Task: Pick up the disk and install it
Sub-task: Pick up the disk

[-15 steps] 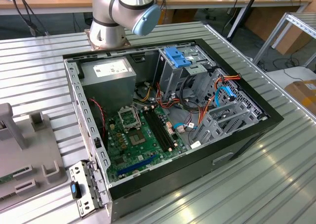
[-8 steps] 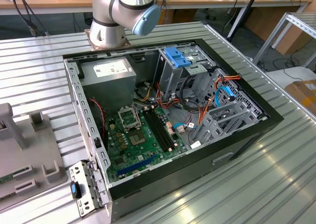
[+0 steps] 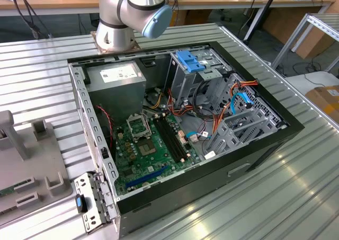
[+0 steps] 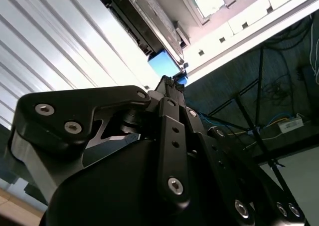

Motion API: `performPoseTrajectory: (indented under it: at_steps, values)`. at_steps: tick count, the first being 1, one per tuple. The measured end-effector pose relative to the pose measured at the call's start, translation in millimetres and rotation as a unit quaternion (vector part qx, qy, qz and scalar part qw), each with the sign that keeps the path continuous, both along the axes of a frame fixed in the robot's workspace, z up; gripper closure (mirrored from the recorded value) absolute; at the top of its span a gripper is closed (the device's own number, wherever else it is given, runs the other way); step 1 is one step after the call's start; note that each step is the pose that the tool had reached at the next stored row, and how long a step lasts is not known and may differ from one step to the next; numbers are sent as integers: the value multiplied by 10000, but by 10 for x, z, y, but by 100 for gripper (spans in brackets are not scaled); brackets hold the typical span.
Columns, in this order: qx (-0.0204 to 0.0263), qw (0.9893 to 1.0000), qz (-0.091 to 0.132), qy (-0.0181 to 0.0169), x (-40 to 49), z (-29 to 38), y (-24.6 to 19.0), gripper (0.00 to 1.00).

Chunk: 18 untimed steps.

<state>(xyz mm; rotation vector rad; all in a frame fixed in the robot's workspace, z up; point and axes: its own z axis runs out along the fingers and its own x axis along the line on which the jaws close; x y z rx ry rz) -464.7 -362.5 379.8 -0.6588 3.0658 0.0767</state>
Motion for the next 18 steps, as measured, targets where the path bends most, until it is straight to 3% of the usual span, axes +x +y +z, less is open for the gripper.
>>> performPoseTrajectory:
  at_steps: [4,18]
  values:
    - [0,9996,277,0,0,0,0,89]
    - [0,9995,328,0,0,0,0,89]
